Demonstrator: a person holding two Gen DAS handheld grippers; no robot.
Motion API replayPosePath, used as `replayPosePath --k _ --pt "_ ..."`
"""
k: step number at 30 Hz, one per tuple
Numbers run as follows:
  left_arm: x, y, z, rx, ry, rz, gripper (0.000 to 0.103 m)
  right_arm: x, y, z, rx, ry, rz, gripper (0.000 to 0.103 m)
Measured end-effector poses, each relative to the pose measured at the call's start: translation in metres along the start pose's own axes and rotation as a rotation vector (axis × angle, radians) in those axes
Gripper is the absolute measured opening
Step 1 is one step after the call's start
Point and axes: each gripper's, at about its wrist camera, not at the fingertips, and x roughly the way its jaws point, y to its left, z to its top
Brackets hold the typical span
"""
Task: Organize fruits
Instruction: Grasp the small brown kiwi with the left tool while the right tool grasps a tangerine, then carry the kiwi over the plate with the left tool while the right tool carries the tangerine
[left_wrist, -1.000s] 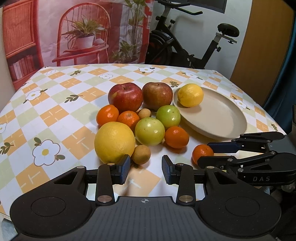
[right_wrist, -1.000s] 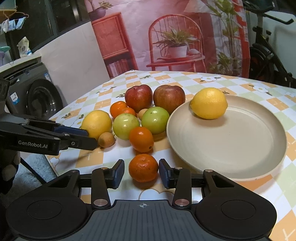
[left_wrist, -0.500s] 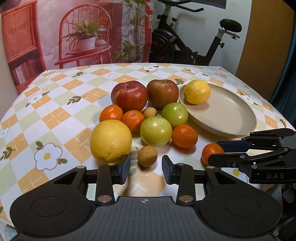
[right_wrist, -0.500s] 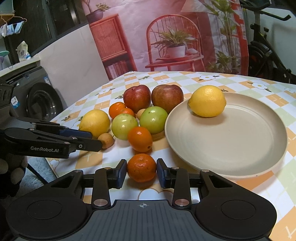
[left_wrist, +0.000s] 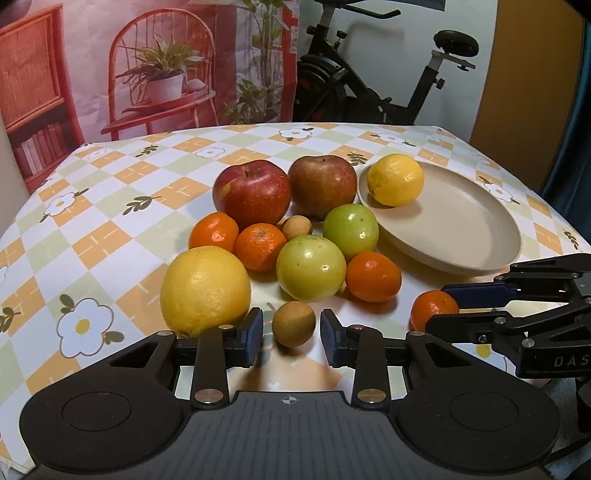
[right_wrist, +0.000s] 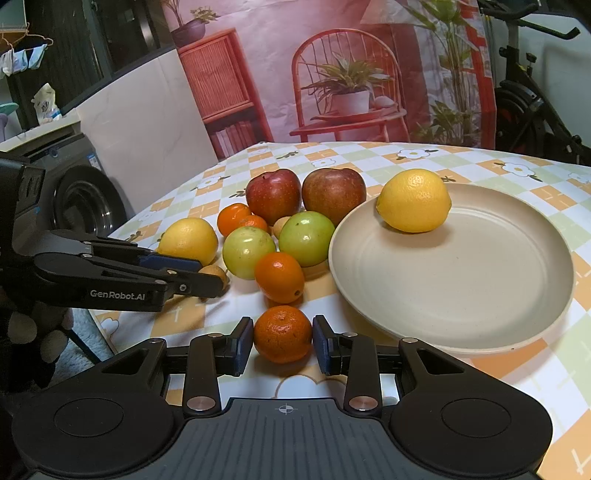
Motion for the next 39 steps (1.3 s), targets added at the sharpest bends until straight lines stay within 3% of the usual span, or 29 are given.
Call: replayPosePath --k 1,12,24,32,39 --pt "0.001 -0.001 0.0 0.005 0.002 -0.004 0.028 0.0 0.0 0.0 0.0 0.0 0.0 0.032" --pt "-0.018 -0.009 0.006 0.051 -0.061 0.005 0.028 -0.009 -0.001 0.004 0.0 -0.048 0.01 0.031" --pt "-0.02 -0.04 0.061 0.109 -0.172 -0.057 0.028 -0.038 -0.047 0.041 0.041 -0.177 -0.1 0.031" --pt "0.03 -0.082 0.081 0.192 -0.123 -0.104 0.028 -0.023 -0.103 0.073 0.013 -0.164 -0.217 0.031" --pt "0.071 -0.091 0.082 0.228 -0.042 -0.09 0.028 0.013 -0.132 0.081 0.01 -0.093 -0.242 0.031"
